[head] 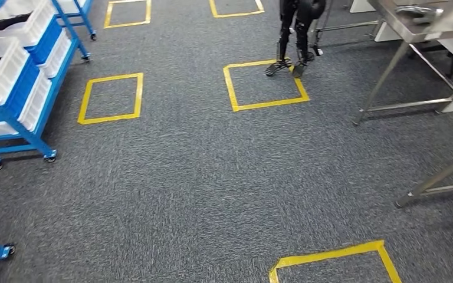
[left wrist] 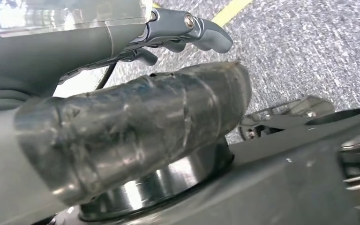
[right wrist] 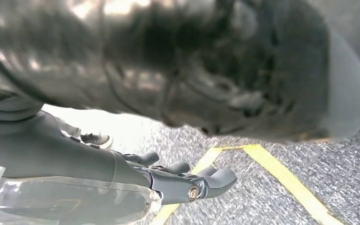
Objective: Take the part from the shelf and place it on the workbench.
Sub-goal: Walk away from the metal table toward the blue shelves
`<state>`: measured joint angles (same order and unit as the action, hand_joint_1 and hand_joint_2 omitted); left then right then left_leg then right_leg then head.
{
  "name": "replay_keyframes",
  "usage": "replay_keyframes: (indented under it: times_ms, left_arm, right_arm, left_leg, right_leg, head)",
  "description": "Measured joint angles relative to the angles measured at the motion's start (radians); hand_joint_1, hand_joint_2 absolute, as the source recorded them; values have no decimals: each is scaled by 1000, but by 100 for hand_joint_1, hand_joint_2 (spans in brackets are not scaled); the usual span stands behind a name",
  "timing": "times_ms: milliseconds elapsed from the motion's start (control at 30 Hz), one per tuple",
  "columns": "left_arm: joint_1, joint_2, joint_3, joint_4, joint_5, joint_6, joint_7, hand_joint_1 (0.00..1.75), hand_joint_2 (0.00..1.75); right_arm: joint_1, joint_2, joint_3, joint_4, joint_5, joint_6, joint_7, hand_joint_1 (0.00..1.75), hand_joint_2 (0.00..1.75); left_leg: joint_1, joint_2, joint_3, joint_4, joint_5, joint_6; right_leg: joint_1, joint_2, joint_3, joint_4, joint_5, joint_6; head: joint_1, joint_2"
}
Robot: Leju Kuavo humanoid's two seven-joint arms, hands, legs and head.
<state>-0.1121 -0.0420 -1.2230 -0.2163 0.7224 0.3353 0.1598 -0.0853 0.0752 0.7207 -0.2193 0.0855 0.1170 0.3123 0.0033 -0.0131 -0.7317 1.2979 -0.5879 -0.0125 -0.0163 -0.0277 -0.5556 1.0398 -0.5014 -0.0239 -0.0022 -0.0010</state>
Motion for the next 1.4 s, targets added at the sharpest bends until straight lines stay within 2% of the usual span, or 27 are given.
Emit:
replay_keyframes:
  times_ms: [33,67,167,233,300,367,433,467,500,533,600,633,700,733,767,800,867,933,1000,1033,1067,1100,1167,1233,1300,1333,1400]
  left_arm:
    - [1,0,0,0,0,0,0,0,0]
    - [2,0,0,0,0,0,0,0,0]
    - [0,0,0,0,0,0,0,0,0]
    - [-3,0,-1,0,0,0,0,0,0]
    - [-2,0,-2,0,1,0,0,0,0]
    - [0,-1,-2,0,2,1,0,0,0]
    - [-2,-1,-2,0,3,1,0,0,0]
    - [-3,-1,-2,0,3,1,0,0,0]
    - [-3,-1,-2,0,3,0,0,0,0]
    - [-2,-1,-2,0,3,0,0,0,0]
    - [-1,-1,-2,0,4,-1,0,0,0]
    - [-2,-1,-2,0,4,-2,0,0,0]
    - [-4,0,-2,0,5,-3,1,0,0]
    - [-4,0,-2,0,6,-3,1,0,0]
    - [-3,0,-2,0,7,-3,1,0,0]
    - [-1,0,-2,1,7,-3,1,0,0]
    - [2,0,-2,1,8,-3,1,0,0]
    - [-1,0,-2,1,8,-3,1,0,0]
    - [-3,0,-2,1,8,-2,1,0,0]
    - [-2,0,-2,1,8,-2,1,0,0]
    - [0,0,-2,1,8,-2,1,0,0]
    - [1,0,-2,1,8,-2,1,0,0]
    - [0,0,-2,1,8,-2,0,0,0]
    - [-4,0,-2,1,8,-2,0,0,0]
    - [-4,0,-2,1,8,-2,0,0,0]
    - [-2,0,-2,1,8,-2,0,0,0]
    - [-1,0,-3,1,7,-2,0,0,0]
  right_arm:
    - [0,0,0,0,0,0,1,0,0]
    - [0,0,1,0,-1,-1,1,0,0]
    - [0,0,1,0,-3,-1,2,0,0]
    - [-2,0,2,0,-3,-1,3,0,0]
    - [-4,-1,3,0,-4,-1,5,0,0]
    - [-6,-4,5,0,-5,-3,7,0,0]
    - [-5,-6,7,0,-5,-4,9,0,0]
    - [-4,-7,7,0,-5,-4,10,0,0]
    - [-2,-7,7,0,-6,-4,11,0,0]
    - [-2,-7,7,0,-6,-4,12,0,0]
    - [-2,-7,7,0,-7,-4,13,0,0]
    - [-2,-8,8,0,-7,-4,15,0,0]
    - [0,-8,8,0,-7,-4,16,0,0]
    - [0,-8,9,0,-7,-4,16,0,0]
    - [-1,-7,9,0,-7,-4,16,0,0]
    - [-2,-7,10,0,-8,-4,16,0,0]
    - [-2,-8,10,0,-8,-4,17,0,0]
    - [0,-8,10,0,-9,-4,18,0,0]
    - [1,-8,10,0,-10,-4,18,0,0]
    - [1,-8,10,0,-10,-4,18,0,0]
    - [1,-8,10,0,-10,-4,18,0,0]
    - [0,-8,10,0,-11,-4,18,0,0]
    - [-1,-8,11,0,-12,-4,18,0,0]
    - [-3,-7,11,0,-13,-4,18,0,0]
    - [-4,-5,12,-1,-13,-3,18,0,0]
    - [-4,-5,13,-1,-13,-3,18,0,0]
    - [-5,-5,16,-1,-13,-3,18,0,0]
  left_leg:
    - [0,2,-1,0,11,0]
    - [0,5,14,-32,35,1]
    - [-8,44,110,-212,113,13]
    - [-17,57,138,-269,119,24]
    - [-16,37,144,-280,121,34]
    - [-12,19,155,-292,125,42]
    - [-11,4,160,-295,126,49]
    - [-12,-5,160,-294,126,51]
    - [-12,-15,160,-293,125,52]
    - [-12,-27,161,-291,124,52]
    - [-8,-54,162,-283,119,48]
    - [-8,-66,159,-276,115,43]
    - [-7,-89,148,-261,110,33]
    - [-6,-99,142,-258,110,28]
    - [-4,-111,137,-257,112,23]
    - [-3,-108,134,-256,111,19]
    - [-4,-66,114,-218,90,12]
    - [-3,-13,59,-109,37,5]
    - [-1,0,2,-3,2,3]
    - [-1,1,-6,8,8,4]
    - [-2,4,6,-17,31,7]
    - [-5,13,36,-74,64,14]
    - [-19,58,102,-204,110,30]
    - [-32,82,130,-264,116,42]
    - [-33,60,140,-282,123,50]
    - [-29,50,151,-296,129,52]
    - [-20,31,171,-323,144,56]
  right_leg:
    - [1,-11,1,0,-2,0]
    - [2,-22,3,0,-4,1]
    - [8,-50,13,1,-13,10]
    - [12,-68,18,-1,-19,20]
    - [10,-76,25,-3,-24,31]
    - [7,-40,13,35,-52,39]
    - [5,4,-41,144,-106,41]
    - [6,13,-75,205,-128,41]
    - [6,17,-99,243,-132,42]
    - [5,20,-109,250,-118,42]
    - [-1,35,-79,165,-46,45]
    - [-6,60,-57,110,-20,47]
    - [-13,102,-32,43,0,44]
    - [-12,110,-31,38,-5,39]
    - [-11,102,-29,35,-5,31]
    - [-10,90,-26,33,-3,24]
    - [-9,66,-19,28,-2,9]
    - [-3,40,-18,26,-3,0]
    - [3,11,-18,26,-5,-5]
    - [5,-2,-17,26,-7,-6]
    - [7,-13,-15,26,-8,-6]
    - [8,-24,-13,26,-10,-6]
    - [10,-41,-7,24,-13,-3]
    - [10,-57,-1,18,-15,5]
    - [9,-70,9,8,-16,16]
    - [8,-62,13,9,-19,22]
    - [7,-19,-4,61,-52,30]
  head:
    - [0,0]
    - [0,0]
    - [0,0]
    - [2,0]
    - [5,0]
    - [6,0]
    - [9,0]
    - [10,0]
    - [11,0]
    - [11,0]
    - [12,0]
    - [12,0]
    - [11,0]
    - [9,0]
    - [8,0]
    - [8,0]
    - [3,0]
    - [-4,0]
    - [-4,0]
    - [-4,0]
    - [-4,0]
    - [-4,0]
    - [-4,0]
    - [-5,0]
    - [-6,0]
    - [-5,0]
    - [-2,0]
